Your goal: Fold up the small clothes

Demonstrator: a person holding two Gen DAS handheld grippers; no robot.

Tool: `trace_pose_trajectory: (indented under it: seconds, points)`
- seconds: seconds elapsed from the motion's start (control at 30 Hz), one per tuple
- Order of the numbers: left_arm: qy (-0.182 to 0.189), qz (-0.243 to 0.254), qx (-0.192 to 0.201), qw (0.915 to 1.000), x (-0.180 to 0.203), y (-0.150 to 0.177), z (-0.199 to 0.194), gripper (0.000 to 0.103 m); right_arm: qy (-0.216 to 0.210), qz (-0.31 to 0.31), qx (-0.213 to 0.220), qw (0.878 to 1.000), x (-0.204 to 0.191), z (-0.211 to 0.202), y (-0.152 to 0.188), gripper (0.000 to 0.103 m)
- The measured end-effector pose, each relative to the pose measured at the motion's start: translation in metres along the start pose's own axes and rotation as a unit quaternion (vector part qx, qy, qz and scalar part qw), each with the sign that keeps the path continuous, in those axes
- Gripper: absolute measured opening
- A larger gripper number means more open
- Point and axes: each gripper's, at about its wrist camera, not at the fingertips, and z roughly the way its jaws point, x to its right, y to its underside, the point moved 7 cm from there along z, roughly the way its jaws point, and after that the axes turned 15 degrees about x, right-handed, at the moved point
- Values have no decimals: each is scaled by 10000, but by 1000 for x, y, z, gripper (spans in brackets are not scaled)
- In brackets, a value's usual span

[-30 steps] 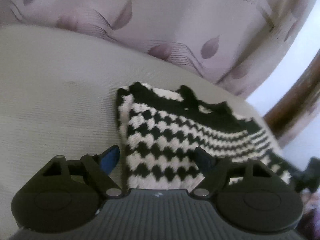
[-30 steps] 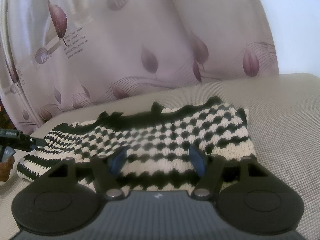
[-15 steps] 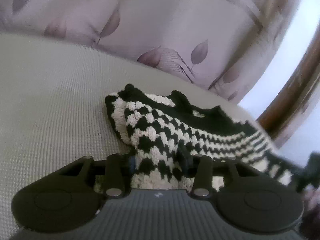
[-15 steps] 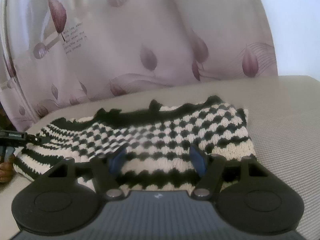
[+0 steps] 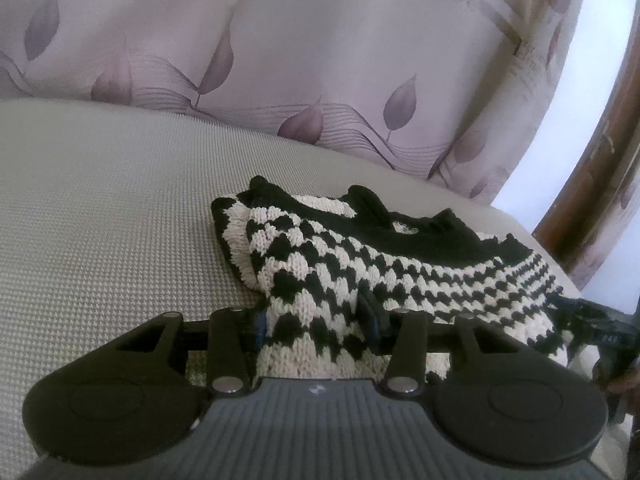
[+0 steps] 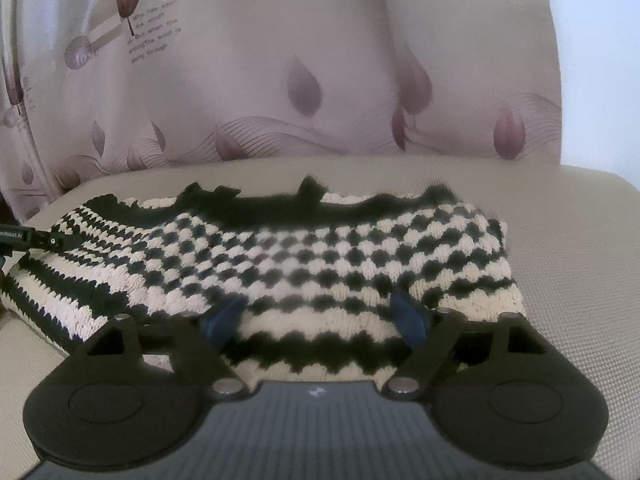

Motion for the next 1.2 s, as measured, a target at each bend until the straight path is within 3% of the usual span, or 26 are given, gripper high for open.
trace_pose_trajectory:
  seconds: [0.2, 1.2]
  points:
    - [-79, 122, 32, 9999, 2, 1, 1, 51, 133, -303, -28, 9994, -6, 2, 1, 81]
    - [-467, 507, 75, 9976, 7, 2, 8, 70, 126, -341, 17, 9993, -6, 0, 1, 82]
